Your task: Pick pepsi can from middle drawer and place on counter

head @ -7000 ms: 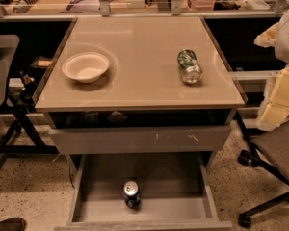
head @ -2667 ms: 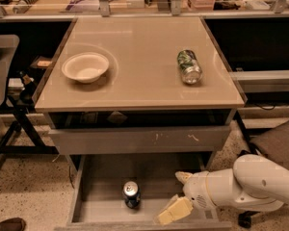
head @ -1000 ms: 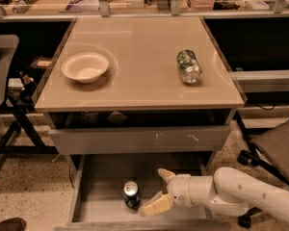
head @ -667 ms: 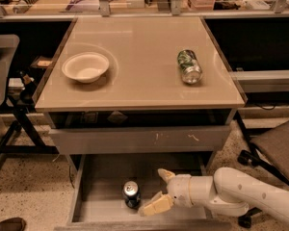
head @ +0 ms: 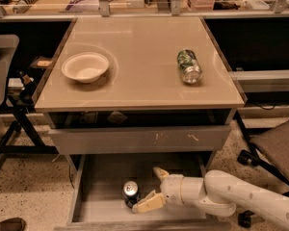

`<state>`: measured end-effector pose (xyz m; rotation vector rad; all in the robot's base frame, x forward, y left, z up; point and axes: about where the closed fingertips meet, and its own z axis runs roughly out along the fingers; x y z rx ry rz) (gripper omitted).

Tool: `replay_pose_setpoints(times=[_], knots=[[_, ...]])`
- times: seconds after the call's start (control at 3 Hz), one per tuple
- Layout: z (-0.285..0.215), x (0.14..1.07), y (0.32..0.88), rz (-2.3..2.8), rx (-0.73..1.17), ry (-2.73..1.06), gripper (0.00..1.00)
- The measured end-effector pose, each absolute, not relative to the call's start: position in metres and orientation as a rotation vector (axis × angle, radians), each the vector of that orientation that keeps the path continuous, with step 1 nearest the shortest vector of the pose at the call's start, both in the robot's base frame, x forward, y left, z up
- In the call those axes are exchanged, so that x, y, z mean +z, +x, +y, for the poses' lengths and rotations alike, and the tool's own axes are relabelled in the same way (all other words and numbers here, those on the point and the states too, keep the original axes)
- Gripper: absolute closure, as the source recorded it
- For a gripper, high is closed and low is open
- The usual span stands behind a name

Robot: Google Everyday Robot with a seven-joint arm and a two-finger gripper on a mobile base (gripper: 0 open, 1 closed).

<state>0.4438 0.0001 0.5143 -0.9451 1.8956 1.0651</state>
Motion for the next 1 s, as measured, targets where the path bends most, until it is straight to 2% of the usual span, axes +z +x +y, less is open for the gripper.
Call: replay_pose_setpoints(times=[0.67, 1.0], knots=[[0.003, 0.477, 0.468, 1.872, 1.033, -0.919, 0.00], [0.008, 0.467, 0.462, 1.877, 1.033, -0.926, 0.00]])
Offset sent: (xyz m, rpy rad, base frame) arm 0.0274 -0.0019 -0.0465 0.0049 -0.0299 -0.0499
